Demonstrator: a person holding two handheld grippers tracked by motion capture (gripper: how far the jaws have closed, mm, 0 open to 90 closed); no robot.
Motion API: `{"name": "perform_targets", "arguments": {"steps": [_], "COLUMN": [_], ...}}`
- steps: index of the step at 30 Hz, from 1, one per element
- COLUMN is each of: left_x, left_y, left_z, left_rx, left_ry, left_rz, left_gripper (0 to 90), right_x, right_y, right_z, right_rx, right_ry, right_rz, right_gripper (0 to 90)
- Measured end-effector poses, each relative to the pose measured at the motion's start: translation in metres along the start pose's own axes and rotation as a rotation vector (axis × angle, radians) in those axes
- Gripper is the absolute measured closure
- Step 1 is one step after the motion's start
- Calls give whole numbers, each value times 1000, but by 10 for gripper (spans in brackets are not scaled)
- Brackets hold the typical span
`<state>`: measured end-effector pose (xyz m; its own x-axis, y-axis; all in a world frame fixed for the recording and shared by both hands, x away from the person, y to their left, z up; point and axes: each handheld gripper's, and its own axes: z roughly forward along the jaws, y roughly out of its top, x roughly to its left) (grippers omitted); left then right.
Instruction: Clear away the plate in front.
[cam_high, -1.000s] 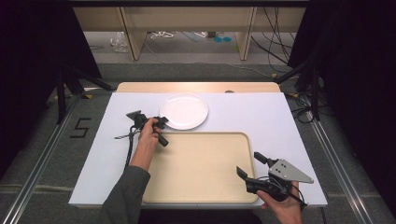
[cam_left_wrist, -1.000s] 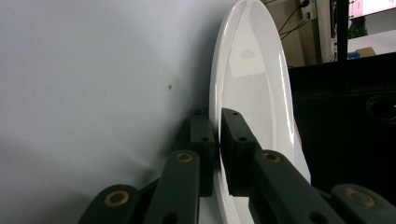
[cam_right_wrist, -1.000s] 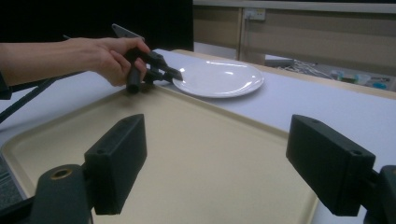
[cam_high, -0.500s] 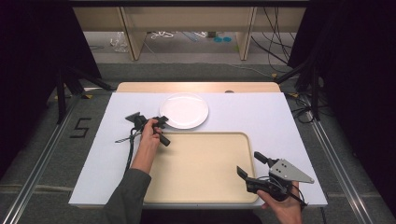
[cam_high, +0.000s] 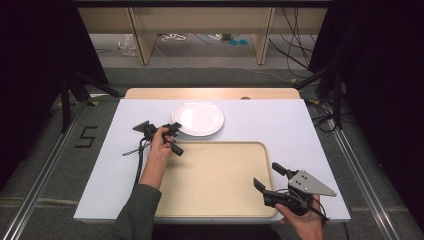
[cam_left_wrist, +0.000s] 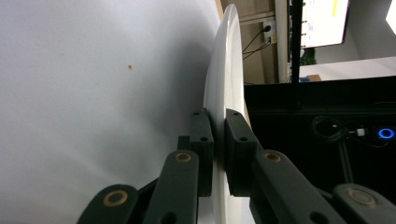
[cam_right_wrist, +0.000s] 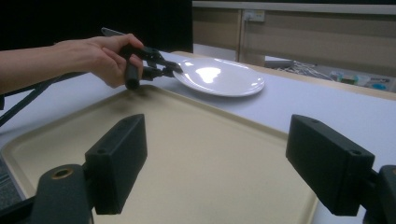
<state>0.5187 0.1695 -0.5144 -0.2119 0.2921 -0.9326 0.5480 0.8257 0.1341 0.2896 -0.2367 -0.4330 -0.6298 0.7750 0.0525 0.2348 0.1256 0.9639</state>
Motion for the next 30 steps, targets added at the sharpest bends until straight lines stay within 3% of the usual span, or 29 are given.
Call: {"name": "perform_targets", "arguments": {"steps": [2, 3, 9, 13, 22, 30], "left_x": [0, -1, 0, -2, -5, -4], "left_y": [-1, -1, -3, -5, -8, -13], "left_z": [0, -1, -3, -5, -11, -15], "left_rx": [-4, -1, -6, -18, -2, -16], "left_ry": [-7, -14, -43, -41, -81, -111], "left_rz": [-8, -11, -33, -57, -38, -79], "left_gripper": [826, 821, 810, 807, 782, 776], "right_x": [0, -2, -2, -3, -3, -4], "right_y": [1, 1, 0, 0, 0, 1], "right_z": [-1, -1, 0, 0, 0, -1], "right_rx": [13, -1, -14, -13, -14, -14], "right_ry": [-9, -17, -14, -15, -15, -17], "right_rz": [-2, -26, -28, -29, -26, -25], "right_gripper": [214, 214, 214, 215, 216, 217]}}
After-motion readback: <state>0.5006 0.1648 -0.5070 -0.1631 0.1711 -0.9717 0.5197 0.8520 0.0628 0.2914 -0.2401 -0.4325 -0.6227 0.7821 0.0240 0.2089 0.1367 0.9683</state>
